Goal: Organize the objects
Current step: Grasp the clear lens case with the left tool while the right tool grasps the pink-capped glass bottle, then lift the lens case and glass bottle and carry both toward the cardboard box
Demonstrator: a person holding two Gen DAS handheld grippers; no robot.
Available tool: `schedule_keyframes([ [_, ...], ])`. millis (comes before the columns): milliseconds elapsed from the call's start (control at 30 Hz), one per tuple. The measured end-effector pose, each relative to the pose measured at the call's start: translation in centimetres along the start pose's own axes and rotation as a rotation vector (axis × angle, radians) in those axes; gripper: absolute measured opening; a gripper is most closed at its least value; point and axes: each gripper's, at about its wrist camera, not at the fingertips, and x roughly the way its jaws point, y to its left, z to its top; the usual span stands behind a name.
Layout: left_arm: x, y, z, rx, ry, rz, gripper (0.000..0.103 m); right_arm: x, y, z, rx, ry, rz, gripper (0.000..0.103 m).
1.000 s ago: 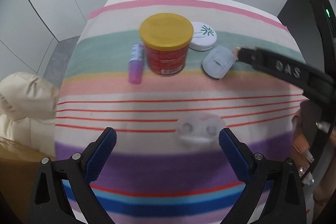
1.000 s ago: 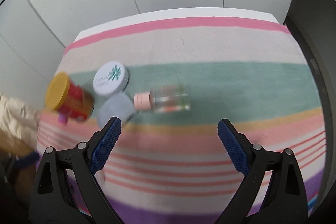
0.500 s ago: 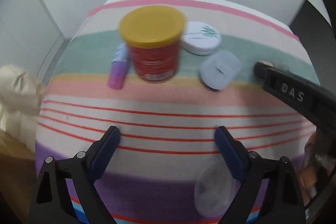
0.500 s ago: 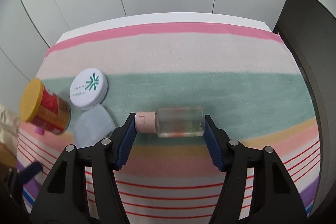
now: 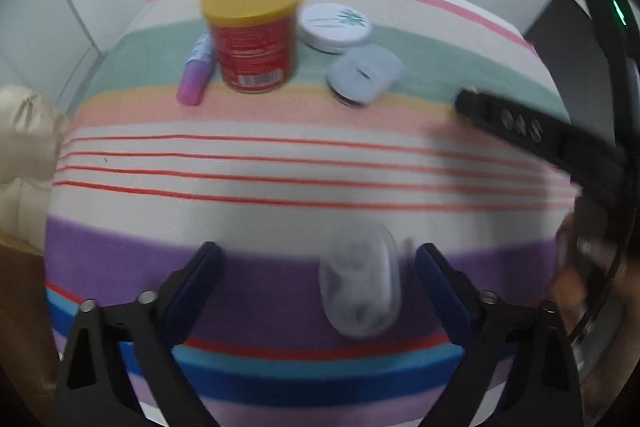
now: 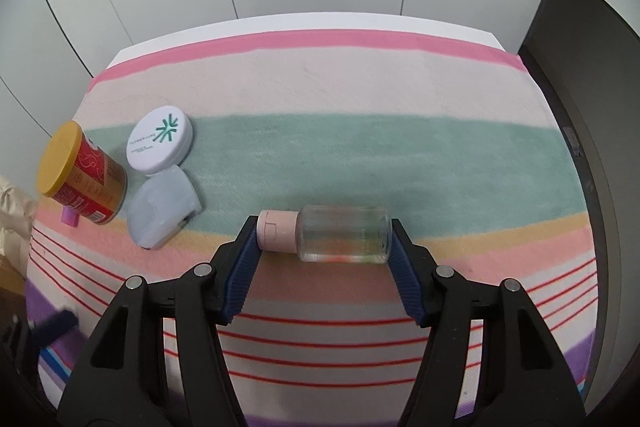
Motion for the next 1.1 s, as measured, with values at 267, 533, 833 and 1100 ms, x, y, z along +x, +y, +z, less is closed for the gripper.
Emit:
schedule_keyframes([
  [267,-2.7,-4.1,1.1,0.170,-0.093,0.054,0.039,-1.8,-0.9,-0.5,-0.025,-0.007,-0.020,0.064],
  [533,-8.1,-2.1,3.5,0.097,-0.153,0.085,0.039,-5.6,-1.0,1.0,-0.046,-0.047,-0.029,0.064],
  [833,-12.5,0.3,6.5,0.004,-0.174,0.109,0.039,-13.7,-0.5,3.9,-0.058,-0.123,-0.035,0.063],
  [1100,-20.9,1.5,9.0,-0.018,-0.280,0.102,0.039,-23.6,1.4,7.0,-0.089,-0.214,-0.032,0.063],
])
